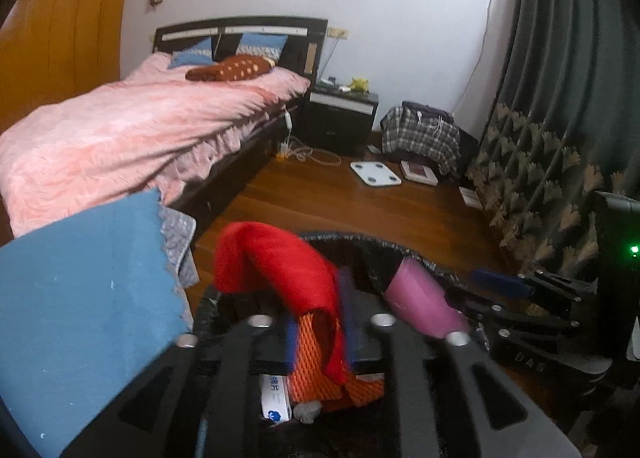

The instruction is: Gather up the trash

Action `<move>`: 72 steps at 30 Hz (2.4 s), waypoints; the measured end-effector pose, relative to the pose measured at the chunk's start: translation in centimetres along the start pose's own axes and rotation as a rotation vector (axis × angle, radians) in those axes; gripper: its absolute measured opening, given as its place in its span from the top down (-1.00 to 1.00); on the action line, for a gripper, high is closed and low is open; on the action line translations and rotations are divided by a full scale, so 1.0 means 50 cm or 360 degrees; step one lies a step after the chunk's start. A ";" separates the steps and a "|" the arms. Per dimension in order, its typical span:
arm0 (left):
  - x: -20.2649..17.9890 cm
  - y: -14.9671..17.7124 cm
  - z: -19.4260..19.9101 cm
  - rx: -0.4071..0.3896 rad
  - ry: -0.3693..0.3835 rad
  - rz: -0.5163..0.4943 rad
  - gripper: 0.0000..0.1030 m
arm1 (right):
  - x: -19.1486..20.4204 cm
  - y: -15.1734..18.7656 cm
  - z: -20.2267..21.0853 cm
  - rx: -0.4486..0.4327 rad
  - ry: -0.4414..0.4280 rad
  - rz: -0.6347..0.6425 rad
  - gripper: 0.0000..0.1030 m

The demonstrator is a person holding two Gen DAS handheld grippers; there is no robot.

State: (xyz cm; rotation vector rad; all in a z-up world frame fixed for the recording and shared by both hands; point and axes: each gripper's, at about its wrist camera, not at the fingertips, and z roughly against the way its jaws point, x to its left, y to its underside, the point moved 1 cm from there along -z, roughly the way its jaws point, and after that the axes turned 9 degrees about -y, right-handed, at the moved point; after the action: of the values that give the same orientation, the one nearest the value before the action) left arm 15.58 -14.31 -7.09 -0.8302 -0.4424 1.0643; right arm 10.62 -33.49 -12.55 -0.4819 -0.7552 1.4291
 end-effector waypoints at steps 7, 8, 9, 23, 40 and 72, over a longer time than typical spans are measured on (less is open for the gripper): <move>0.022 0.008 0.011 0.0006 -0.0048 0.0027 -0.35 | -0.015 0.018 0.010 -0.0028 0.0036 -0.0026 -0.65; 0.024 0.007 0.015 0.0001 -0.0058 0.0032 -0.39 | -0.014 0.016 0.014 -0.0033 0.0032 -0.0025 -0.79; 0.031 0.007 0.022 -0.0002 -0.0071 0.0039 -0.49 | -0.011 0.015 0.019 -0.0041 0.0030 -0.0027 -0.81; 0.093 0.006 0.189 -0.0137 -0.0341 0.0071 -0.88 | 0.100 -0.030 0.138 -0.0141 -0.0140 0.0031 -0.89; 0.084 0.021 0.314 -0.0241 -0.0445 0.0076 -0.88 | 0.190 -0.042 0.218 -0.0202 -0.0212 0.0128 -0.89; 0.074 0.023 0.331 -0.0258 -0.0458 0.0066 -0.88 | 0.206 -0.040 0.225 -0.0201 -0.0216 0.0143 -0.89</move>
State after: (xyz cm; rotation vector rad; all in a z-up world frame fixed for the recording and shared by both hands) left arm 5.29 -4.46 2.18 -0.8342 -0.7647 1.2035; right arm 3.72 -25.14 -1.60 -0.5250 -0.9473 1.5148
